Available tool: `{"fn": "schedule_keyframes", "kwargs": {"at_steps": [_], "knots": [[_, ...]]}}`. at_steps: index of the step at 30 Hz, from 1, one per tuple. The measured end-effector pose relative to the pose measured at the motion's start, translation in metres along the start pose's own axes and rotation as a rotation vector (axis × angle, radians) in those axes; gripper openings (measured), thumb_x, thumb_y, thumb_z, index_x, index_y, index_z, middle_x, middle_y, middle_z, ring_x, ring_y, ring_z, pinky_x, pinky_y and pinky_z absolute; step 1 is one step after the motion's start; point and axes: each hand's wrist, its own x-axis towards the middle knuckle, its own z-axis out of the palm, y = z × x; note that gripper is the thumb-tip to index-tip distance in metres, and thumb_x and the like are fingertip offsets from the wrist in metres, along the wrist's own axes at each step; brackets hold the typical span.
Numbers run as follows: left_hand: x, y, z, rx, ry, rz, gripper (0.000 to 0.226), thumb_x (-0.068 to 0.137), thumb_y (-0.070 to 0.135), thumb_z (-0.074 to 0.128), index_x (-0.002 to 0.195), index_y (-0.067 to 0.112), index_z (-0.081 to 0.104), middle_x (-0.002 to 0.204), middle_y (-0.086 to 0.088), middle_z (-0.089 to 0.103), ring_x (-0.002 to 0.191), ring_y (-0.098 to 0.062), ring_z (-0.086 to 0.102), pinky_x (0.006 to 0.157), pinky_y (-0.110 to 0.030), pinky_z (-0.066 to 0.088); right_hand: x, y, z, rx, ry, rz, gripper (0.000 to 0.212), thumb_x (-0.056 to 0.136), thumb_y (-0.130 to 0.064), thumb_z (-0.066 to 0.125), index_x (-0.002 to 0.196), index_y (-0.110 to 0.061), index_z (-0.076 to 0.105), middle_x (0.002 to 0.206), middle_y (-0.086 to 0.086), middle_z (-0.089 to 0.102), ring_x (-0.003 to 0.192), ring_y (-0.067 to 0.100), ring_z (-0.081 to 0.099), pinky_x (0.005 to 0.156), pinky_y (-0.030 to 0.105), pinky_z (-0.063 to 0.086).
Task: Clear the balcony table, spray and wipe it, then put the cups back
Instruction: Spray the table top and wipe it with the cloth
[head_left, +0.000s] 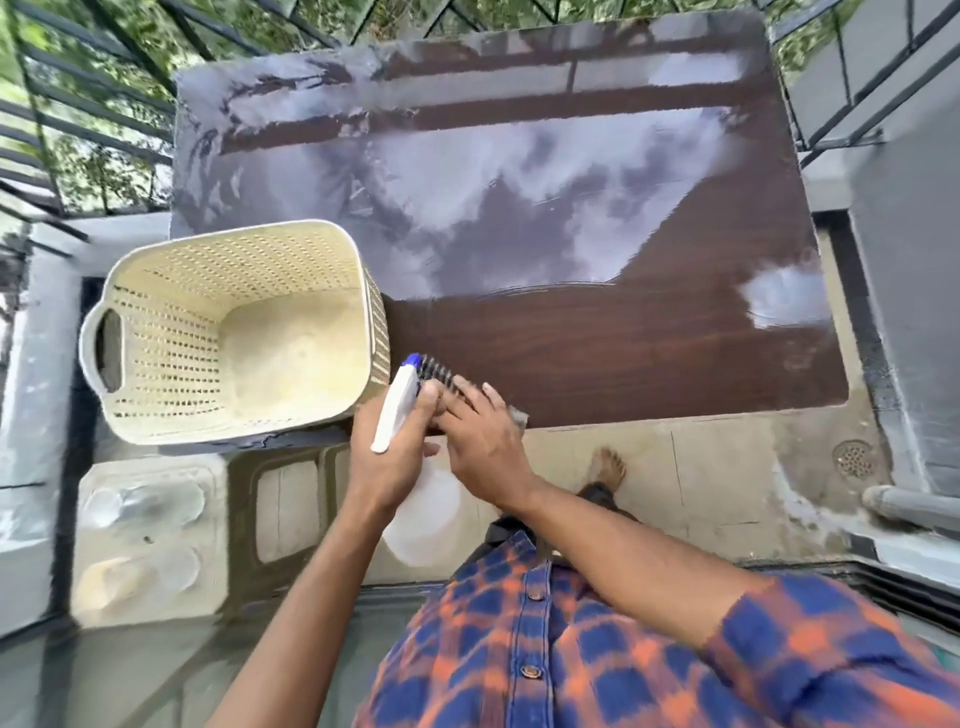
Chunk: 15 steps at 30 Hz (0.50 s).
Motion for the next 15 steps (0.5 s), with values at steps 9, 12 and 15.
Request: {"fn": "schedule_keyframes", "kwargs": {"at_steps": [9, 12, 15], "knots": [[-0.021, -0.025, -0.025, 0.045, 0.098, 0.021, 0.027, 0.088, 0.036, 0.060, 0.093, 0.012, 0.071, 0.076, 0.011, 0.072, 0.072, 0.000, 0.065, 0.052, -0.025, 0.055, 0.008, 0.038, -0.021, 0.033, -0.219, -0.329, 0.057, 0.085, -0.009, 0.064, 0.140, -0.022, 0.058, 0.151, -0.001, 0.050, 0.141, 0.029, 0.045, 0.112, 0.052, 0.036], [-0.021, -0.030, -0.029, 0.040, 0.124, 0.008, 0.031, 0.088, 0.038, 0.061, 0.096, 0.011, 0.072, 0.081, 0.006, 0.071, 0.073, 0.000, 0.066, 0.053, -0.025, 0.054, 0.012, 0.025, -0.019, -0.008, -0.231, -0.295, 0.063, 0.079, -0.007, 0.064, 0.140, -0.021, 0.058, 0.150, 0.000, 0.052, 0.139, 0.032, 0.047, 0.113, 0.053, 0.035], [-0.023, -0.032, -0.028, 0.015, 0.109, 0.000, 0.024, 0.088, 0.038, 0.061, 0.095, 0.017, 0.071, 0.080, 0.009, 0.073, 0.077, -0.001, 0.068, 0.053, -0.025, 0.054, 0.015, 0.014, -0.016, -0.043, -0.325, -0.285, 0.069, 0.079, -0.007, 0.057, 0.145, -0.027, 0.053, 0.154, -0.005, 0.047, 0.144, 0.030, 0.040, 0.116, 0.055, 0.030]]}}
